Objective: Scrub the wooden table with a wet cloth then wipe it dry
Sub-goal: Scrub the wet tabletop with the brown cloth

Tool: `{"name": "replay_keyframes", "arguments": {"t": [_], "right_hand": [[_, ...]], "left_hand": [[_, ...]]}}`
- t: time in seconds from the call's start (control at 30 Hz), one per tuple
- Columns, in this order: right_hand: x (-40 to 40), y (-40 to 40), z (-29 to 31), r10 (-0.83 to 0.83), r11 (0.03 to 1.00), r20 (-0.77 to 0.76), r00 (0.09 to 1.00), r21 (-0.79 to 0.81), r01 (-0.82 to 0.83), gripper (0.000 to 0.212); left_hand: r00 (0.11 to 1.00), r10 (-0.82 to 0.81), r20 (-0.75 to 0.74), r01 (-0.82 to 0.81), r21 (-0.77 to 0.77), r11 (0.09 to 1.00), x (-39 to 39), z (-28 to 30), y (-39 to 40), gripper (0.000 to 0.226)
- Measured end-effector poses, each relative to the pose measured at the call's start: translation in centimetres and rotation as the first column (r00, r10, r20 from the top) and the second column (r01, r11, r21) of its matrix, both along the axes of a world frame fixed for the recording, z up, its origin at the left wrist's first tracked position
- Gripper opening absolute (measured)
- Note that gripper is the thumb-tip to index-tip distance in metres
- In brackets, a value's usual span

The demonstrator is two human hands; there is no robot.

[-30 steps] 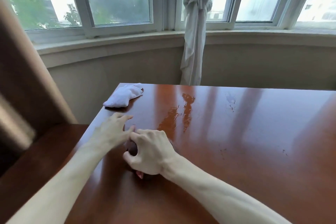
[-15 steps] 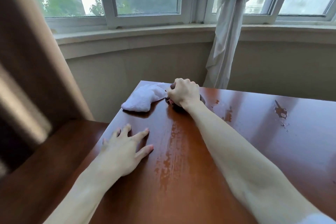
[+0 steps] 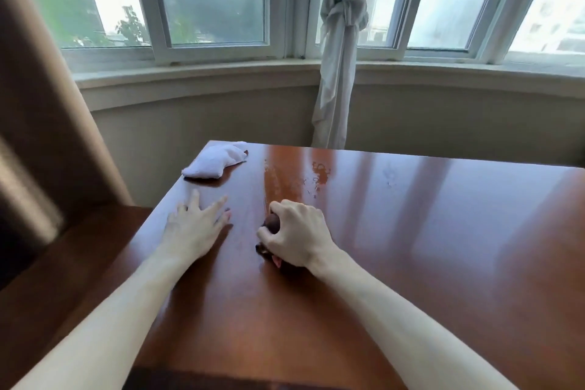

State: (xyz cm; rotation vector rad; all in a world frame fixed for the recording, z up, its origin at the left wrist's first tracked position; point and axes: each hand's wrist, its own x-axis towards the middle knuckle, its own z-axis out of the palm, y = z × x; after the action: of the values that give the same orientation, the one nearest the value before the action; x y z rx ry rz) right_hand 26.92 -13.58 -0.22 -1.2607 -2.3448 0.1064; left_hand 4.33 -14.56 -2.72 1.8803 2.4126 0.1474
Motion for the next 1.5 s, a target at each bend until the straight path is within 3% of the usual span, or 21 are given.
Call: {"name": "replay_keyframes", "arguments": {"t": [0.13, 0.3, 0.43, 0.77, 0.9, 1.0, 1.17, 1.37, 1.5], "right_hand": [[4.6, -5.0, -0.3, 0.014, 1.000, 0.002, 1.000, 0.000, -0.014, 0.029], [10.5, -2.7, -0.6, -0.181, 0.983, -0.020, 0.983, -0.023, 0.180, 0.034], [12.2, 2.9, -0.8, -0.298, 0.954, -0.035, 0.954, -0.029, 0.298, 0.031], [12.5, 26.6, -0.4, -0.509, 0.860, -0.019, 0.860, -0.055, 0.508, 0.029], [12.4, 29.4, -0.2, -0.562, 0.825, -0.013, 0.827, -0.073, 0.560, 0.032], [12.1, 25.4, -0.3, -0.511, 0.858, -0.008, 0.860, -0.065, 0.509, 0.028], [10.7, 11.9, -0.4, -0.376, 0.926, -0.014, 0.927, -0.046, 0.375, 0.026], [6.9, -6.1, -0.6, -0.155, 0.987, -0.011, 0.988, 0.037, 0.155, 0.029], [4.8, -12.7, -0.2, 0.012, 1.000, -0.028, 1.000, 0.025, -0.011, 0.030]], "left_hand": [[0.988, -0.146, 0.054, 0.140, 0.105, 0.985, 7.1, 0.7, -2.1, 0.051], [0.951, -0.302, 0.063, 0.297, 0.069, 0.952, 12.5, 1.1, -1.7, 0.056], [0.952, -0.307, 0.002, 0.307, 0.040, 0.951, 13.6, 1.1, 1.9, 0.059], [0.956, -0.285, -0.063, 0.275, -0.139, 0.951, 12.8, 0.7, 8.3, 0.066], [0.962, -0.273, -0.026, 0.266, -0.161, 0.950, 12.8, 1.2, 8.4, 0.066], [0.959, -0.281, -0.041, 0.272, -0.156, 0.950, 12.6, 1.3, 8.9, 0.069], [0.961, -0.277, -0.005, 0.275, -0.079, 0.958, 12.6, 1.9, 6.9, 0.061], [0.971, -0.233, 0.046, 0.229, 0.090, 0.969, 10.9, 2.6, -4.7, 0.047], [0.980, -0.158, 0.121, 0.141, 0.144, 0.980, 6.9, 1.6, -12.4, 0.046]]}}
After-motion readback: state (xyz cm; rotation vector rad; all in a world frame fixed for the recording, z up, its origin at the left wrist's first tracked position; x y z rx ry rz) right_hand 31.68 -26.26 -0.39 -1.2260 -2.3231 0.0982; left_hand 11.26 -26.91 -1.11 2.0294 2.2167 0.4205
